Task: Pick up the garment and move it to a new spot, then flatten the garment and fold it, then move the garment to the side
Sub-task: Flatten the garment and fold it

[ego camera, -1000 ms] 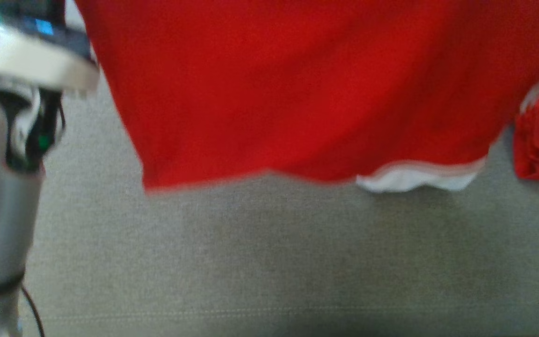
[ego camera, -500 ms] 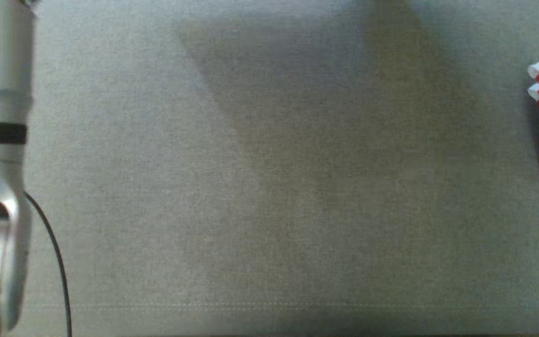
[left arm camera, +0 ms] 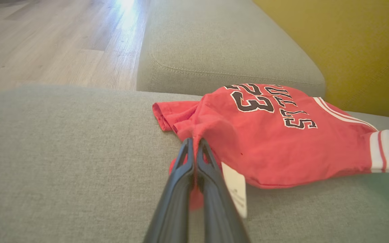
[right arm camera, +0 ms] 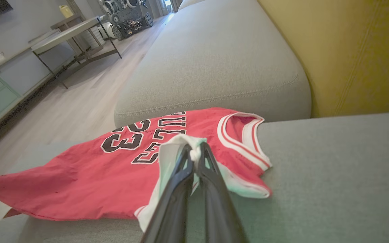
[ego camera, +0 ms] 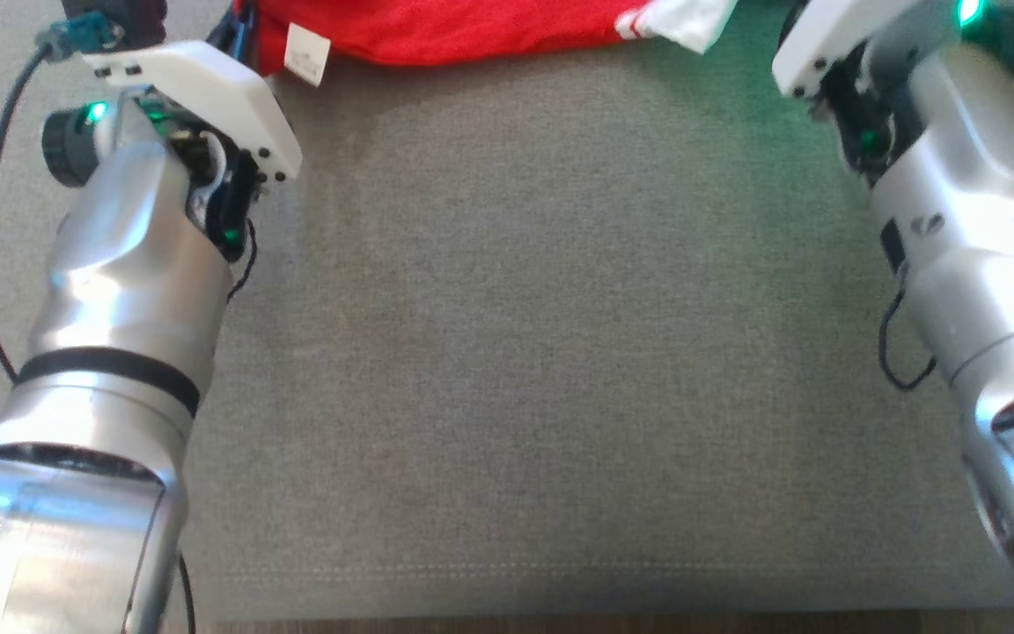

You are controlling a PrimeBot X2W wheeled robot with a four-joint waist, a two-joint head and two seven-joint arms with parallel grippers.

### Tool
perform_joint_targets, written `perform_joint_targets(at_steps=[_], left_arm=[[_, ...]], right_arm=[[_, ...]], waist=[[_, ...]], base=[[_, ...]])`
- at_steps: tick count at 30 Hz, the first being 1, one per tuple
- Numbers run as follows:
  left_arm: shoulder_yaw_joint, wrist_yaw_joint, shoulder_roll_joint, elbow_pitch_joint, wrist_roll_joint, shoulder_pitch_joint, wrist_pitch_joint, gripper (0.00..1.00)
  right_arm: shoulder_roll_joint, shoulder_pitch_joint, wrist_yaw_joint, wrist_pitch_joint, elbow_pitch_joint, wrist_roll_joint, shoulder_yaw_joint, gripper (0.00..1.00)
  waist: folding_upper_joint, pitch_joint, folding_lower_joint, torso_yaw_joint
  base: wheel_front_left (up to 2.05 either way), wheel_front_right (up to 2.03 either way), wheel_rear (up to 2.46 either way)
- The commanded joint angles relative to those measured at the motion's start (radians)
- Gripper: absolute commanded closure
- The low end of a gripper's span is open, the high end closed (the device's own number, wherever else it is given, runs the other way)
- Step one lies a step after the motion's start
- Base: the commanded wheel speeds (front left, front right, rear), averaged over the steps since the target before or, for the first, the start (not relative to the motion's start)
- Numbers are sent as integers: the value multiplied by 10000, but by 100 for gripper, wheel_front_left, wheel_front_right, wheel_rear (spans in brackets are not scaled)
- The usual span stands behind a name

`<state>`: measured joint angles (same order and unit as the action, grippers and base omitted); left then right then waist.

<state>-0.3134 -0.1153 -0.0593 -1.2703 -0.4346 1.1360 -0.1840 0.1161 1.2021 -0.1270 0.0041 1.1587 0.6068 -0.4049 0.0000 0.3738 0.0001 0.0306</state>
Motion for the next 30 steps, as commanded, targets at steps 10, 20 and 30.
perform_joint_targets(at_steps=[10, 20, 30], left_arm=[[396, -14, -324, 526, -293, -1853, -764, 100], [1438, 420, -820, 4762, 161, -6246, -776, 100], [1733, 924, -952, 7712, 320, -9965, -681, 100]], right_arm=[[-139, -3112, -37, -1773, -1825, 1537, -620, 100], [1358, -7682, -37, -1784, -6246, 2670, -1465, 100], [1795, -11587, -37, -810, -9344, 1809, 371, 100]], waist=[[0, -860, -1, -167], [0, -2138, -1, -483], [0, -3156, -1, -522]], base=[[0, 0, 0], [0, 0, 0], [0, 0, 0]])
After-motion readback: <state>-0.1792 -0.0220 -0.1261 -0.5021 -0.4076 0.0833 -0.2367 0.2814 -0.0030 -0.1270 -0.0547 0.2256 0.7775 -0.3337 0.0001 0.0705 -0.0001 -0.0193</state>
